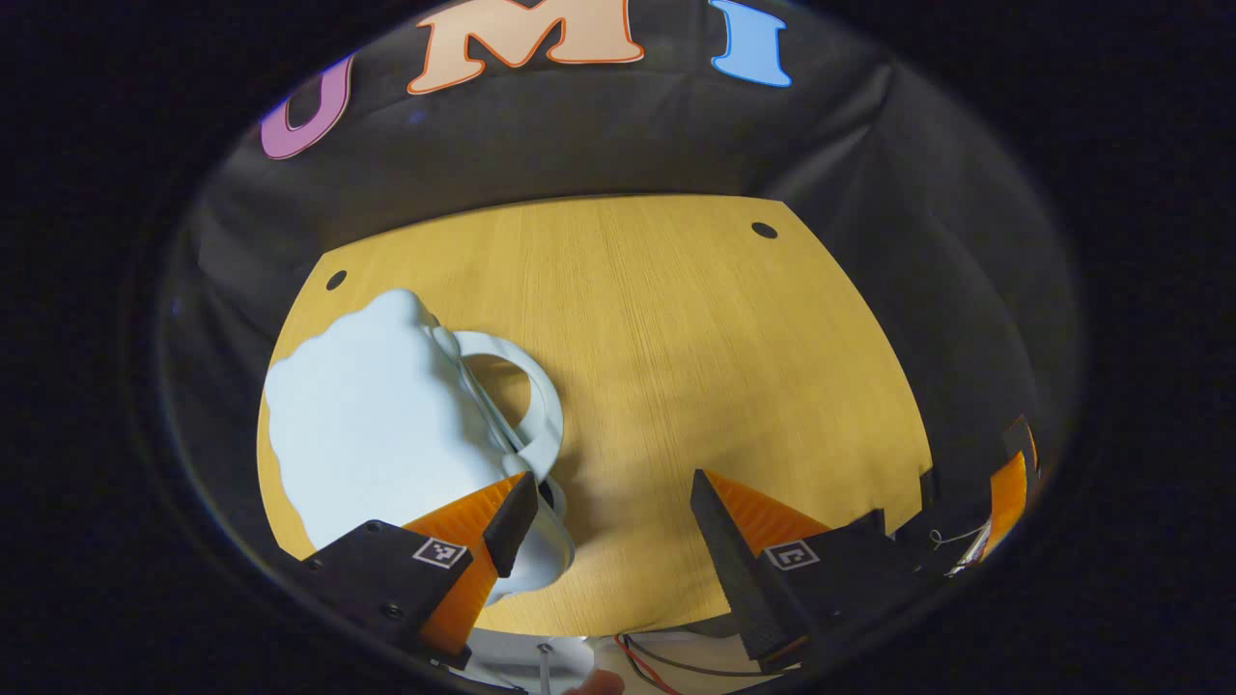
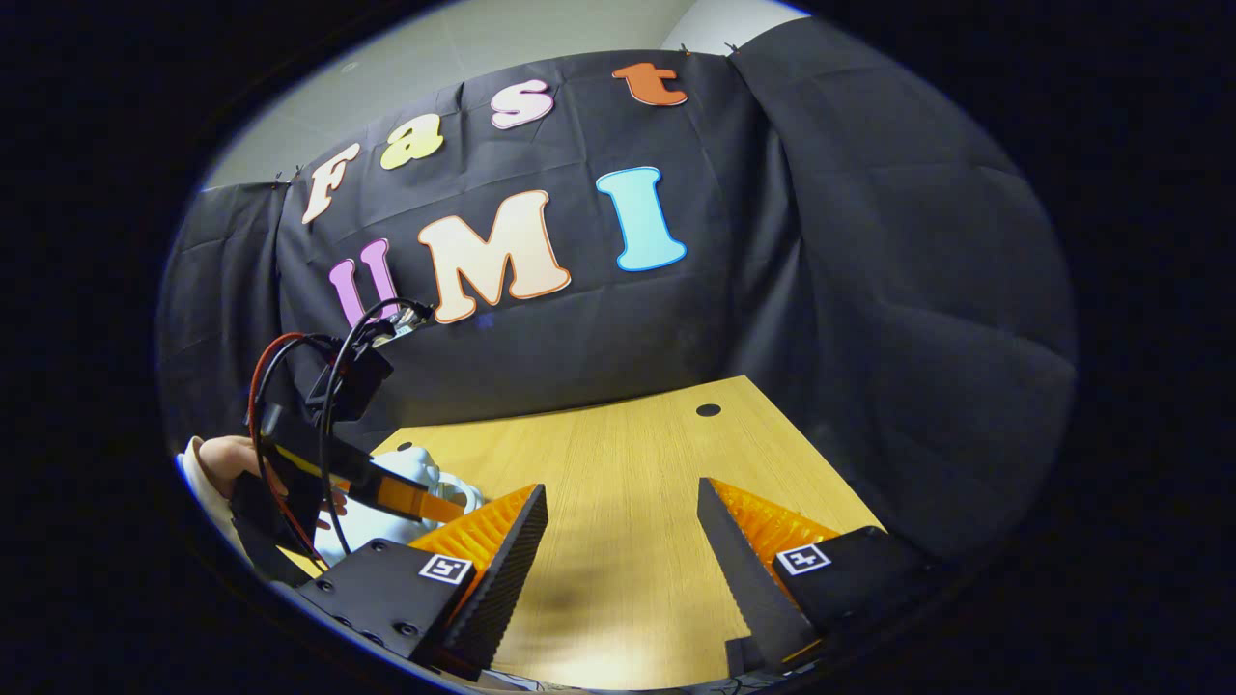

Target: First open the suitcase, pack the skin care products into it, and then close the suitcase.

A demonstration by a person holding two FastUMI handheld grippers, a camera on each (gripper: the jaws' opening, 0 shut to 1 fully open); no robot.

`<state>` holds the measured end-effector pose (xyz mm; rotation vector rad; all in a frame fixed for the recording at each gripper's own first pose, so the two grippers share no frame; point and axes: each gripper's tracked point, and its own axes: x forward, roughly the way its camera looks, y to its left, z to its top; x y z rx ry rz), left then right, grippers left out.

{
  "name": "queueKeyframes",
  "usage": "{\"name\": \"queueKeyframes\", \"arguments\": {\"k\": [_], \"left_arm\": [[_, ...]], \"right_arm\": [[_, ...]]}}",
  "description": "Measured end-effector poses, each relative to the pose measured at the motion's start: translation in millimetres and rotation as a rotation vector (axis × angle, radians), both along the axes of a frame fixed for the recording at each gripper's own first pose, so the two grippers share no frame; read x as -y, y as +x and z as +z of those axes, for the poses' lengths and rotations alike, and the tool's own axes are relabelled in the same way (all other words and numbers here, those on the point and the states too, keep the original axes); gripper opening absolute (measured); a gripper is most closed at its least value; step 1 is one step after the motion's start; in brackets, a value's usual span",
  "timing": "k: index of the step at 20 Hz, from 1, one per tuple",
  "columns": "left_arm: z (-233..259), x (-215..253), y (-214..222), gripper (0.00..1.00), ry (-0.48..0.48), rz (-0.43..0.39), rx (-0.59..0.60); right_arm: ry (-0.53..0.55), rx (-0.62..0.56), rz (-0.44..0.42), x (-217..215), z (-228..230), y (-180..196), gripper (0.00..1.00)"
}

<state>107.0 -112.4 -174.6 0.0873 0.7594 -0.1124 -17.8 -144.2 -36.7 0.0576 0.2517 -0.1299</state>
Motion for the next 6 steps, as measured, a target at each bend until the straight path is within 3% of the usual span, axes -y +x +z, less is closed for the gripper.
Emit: {"name": "queueKeyframes", "arguments": {"k": [6], "left_arm": [[-17, -4, -29, 0.94, -0.004, -0.039, -0.027]], "right_arm": [[-0.013, 0.002, -0.007, -15, -2, -17, 0.98]]}}
